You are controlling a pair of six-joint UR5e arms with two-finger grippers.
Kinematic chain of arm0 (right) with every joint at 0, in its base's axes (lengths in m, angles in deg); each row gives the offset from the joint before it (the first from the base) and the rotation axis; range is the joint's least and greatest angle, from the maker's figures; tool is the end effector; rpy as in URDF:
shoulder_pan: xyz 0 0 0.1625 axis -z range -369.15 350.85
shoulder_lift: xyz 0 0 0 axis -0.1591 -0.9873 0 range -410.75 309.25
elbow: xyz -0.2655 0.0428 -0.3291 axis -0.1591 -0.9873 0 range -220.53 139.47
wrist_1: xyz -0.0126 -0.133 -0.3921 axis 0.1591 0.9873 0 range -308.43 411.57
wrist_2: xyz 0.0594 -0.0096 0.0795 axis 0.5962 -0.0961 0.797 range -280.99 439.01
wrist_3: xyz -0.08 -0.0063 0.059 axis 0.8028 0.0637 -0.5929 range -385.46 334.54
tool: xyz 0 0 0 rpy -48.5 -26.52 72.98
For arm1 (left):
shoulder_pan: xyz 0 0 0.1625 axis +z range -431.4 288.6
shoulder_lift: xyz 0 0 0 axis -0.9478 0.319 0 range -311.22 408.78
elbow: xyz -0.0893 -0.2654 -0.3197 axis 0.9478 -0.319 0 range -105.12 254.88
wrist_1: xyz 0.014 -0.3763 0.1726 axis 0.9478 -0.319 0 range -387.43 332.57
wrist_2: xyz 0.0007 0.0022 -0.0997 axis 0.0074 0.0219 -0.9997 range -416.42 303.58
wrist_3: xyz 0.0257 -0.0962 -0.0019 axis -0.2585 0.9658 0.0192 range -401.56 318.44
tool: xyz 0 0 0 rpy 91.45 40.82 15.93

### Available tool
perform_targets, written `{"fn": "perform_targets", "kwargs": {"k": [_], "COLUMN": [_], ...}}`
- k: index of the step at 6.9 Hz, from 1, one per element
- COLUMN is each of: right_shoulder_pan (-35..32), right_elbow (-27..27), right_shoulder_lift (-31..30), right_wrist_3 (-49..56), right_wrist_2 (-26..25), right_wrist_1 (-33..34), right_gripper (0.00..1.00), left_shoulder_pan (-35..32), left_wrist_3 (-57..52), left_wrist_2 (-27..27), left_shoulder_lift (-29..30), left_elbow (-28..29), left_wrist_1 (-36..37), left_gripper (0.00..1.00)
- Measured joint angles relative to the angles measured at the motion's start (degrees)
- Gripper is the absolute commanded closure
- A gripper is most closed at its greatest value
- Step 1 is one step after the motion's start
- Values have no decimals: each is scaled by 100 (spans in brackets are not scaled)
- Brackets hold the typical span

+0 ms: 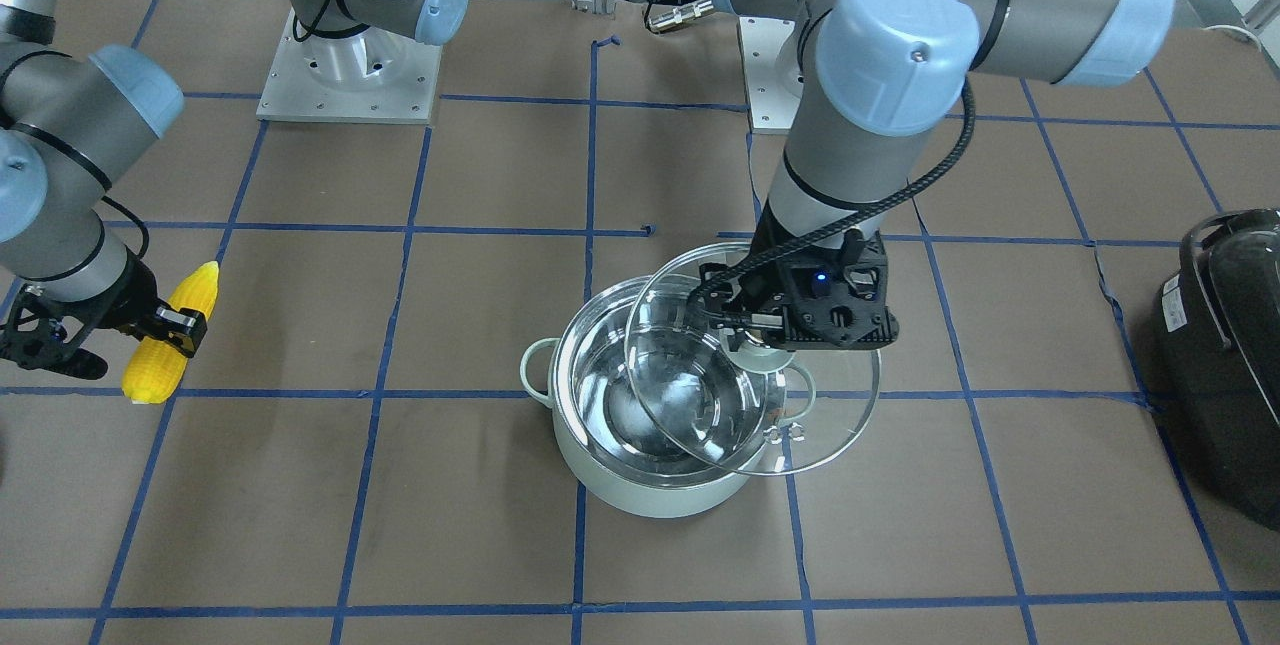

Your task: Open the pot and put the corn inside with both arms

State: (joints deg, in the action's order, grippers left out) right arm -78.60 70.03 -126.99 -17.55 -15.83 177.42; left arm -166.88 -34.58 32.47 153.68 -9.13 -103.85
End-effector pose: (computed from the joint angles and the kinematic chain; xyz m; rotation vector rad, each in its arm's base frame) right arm -0.0682 -0.5375 0.2576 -0.3380 -3.0343 0.0079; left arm -0.1923 -0.5885 0.4213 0.0395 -3.1109 0.1226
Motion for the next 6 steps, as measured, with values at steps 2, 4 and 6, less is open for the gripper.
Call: {"fn": "perform_targets", "kwargs": {"k": [2,4,6], "right_shoulder_pan": [-809,-2022,-3141], "right_elbow": [-717,-1910,-2912], "right_shoulder_lift": [-198,-128,285], "right_wrist_3": [-348,-1166,-1612], "right_wrist_2": [20,-32,-63], "right_wrist_1": [-402,-1417,-1846], "right_gripper": [100,100,100], "left_shoulder_pan": [851,1816,2568], "left_wrist_3": [-1098,-2402,-3387], "left_wrist_2": [38,27,9], "left_shoulder_lift": [-88,-89,10], "left_elbow": [-152,-558,-1293], "left_wrist_1": [-23,142,1125], "left_gripper": [71,73,73]}}
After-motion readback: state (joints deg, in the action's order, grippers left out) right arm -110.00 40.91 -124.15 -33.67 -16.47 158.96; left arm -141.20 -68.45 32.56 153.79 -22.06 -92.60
